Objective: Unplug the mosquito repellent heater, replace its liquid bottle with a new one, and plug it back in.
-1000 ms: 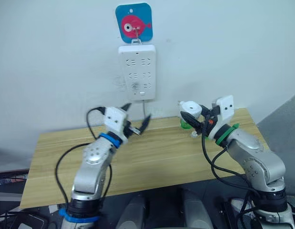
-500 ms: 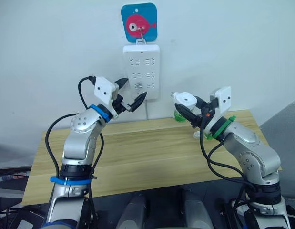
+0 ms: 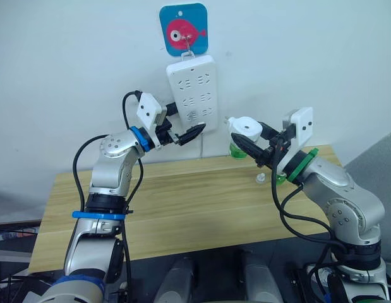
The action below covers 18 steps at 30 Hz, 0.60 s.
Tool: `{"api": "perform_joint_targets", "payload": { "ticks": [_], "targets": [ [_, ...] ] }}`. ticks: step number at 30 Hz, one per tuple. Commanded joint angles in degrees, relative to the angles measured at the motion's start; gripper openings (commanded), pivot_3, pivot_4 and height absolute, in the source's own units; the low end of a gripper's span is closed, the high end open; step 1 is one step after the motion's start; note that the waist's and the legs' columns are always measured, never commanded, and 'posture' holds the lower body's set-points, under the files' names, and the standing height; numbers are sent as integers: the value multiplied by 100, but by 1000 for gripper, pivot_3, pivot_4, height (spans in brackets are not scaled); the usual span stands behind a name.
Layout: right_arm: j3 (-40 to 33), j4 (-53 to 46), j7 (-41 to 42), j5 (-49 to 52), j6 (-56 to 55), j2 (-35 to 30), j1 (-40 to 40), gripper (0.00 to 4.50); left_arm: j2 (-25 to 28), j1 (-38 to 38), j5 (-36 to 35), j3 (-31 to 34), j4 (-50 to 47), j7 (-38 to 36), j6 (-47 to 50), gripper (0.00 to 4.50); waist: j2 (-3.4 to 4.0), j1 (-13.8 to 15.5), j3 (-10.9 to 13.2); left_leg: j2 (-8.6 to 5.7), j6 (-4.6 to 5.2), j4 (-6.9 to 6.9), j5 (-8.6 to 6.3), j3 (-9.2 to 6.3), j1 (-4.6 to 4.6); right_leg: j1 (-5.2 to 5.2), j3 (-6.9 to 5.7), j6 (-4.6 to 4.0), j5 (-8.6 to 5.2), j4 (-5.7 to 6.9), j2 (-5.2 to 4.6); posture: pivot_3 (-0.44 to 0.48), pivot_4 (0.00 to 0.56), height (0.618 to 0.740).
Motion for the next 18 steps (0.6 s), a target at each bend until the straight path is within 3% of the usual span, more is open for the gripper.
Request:
{"api": "perform_joint_targets", "payload": {
  "ticks": [1,10,18],
  "targets": [
    [-127,-341,-99,166,3,39,-123,2933,53,-115,-288,110,-104,-187,145,4124,0,-7,0,0,0,0,0,0,0,0,-1,0,0,0,0,0,194,740],
    [63,-308,-222,286,130,176,-360,2933,86,-162,-591,186,-200,-273,657,1389,0,-71,0,1,0,0,0,-1,0,0,-1,0,0,1,0,-2,191,740],
    [511,66,-108,-78,102,156,-624,2933,150,-266,-807,228,-251,-334,1133,1310,-2,-78,-1,-1,0,2,0,-4,-1,0,-2,0,0,3,-1,3,191,740]
  ]
}}
